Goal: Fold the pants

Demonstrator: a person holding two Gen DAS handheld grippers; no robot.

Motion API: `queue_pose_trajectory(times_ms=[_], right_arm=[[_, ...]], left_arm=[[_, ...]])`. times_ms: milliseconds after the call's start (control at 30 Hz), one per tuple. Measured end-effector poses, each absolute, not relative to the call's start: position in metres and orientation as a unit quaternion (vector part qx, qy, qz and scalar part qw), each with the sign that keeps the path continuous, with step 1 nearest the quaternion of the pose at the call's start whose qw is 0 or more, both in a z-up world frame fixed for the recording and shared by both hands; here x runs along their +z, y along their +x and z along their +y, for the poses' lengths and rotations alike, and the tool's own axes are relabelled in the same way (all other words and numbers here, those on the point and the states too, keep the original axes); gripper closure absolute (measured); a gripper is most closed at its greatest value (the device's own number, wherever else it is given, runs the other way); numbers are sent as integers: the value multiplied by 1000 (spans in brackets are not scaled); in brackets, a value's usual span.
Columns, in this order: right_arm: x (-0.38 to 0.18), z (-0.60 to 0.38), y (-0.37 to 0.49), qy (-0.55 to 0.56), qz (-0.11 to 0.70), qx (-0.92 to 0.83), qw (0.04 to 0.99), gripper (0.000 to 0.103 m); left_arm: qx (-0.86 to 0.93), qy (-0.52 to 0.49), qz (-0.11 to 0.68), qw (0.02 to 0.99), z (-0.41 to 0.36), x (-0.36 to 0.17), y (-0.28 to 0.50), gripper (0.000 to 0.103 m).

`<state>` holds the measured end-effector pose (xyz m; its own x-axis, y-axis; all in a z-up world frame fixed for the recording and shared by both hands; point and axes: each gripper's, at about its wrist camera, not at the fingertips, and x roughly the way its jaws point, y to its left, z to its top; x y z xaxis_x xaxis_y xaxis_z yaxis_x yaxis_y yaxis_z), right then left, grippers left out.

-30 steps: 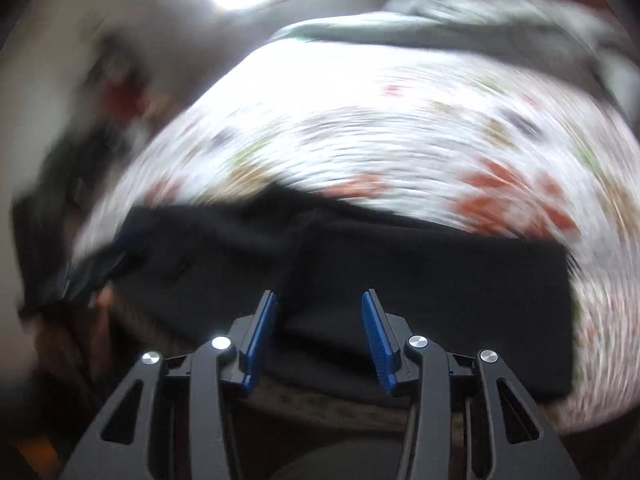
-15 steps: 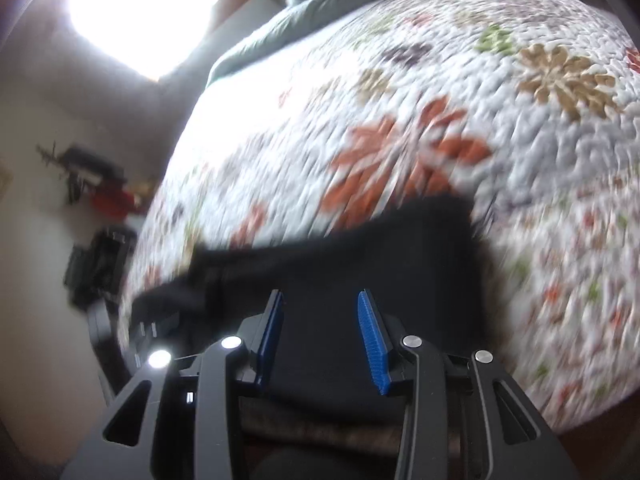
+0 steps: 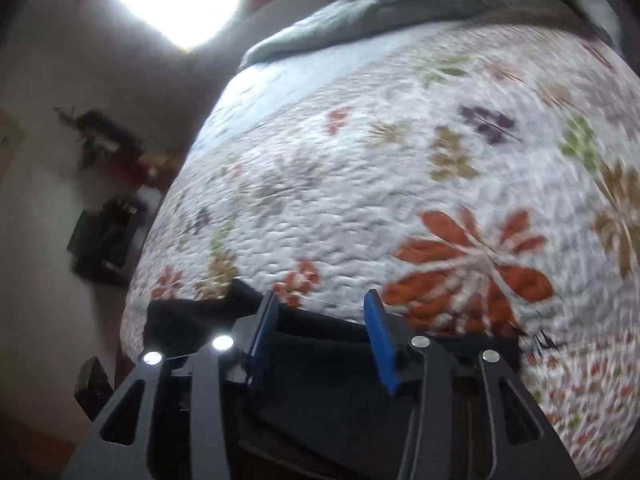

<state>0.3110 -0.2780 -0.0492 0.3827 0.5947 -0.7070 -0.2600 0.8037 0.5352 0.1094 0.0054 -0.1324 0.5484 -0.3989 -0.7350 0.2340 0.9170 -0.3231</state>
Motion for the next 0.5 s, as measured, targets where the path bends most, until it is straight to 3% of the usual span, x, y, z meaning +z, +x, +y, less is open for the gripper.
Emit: queue_pose_trajectory(times_ms=[67, 200, 367, 500], right_arm=[[-26, -203, 336, 103, 512, 349, 779, 21], [-25, -64, 349, -27, 557, 454, 695, 15], [-67, 92, 343, -167, 602, 518, 584, 14], [-106, 161, 349, -211, 620, 546, 522, 14]], left_arm=[[-148, -185, 428, 872, 52, -132, 91, 3], [-65, -362, 400, 839, 142, -156, 54, 3], [-12, -429, 373, 823, 204, -176, 49, 3], [-13, -468, 361, 807, 226, -188, 53, 3]])
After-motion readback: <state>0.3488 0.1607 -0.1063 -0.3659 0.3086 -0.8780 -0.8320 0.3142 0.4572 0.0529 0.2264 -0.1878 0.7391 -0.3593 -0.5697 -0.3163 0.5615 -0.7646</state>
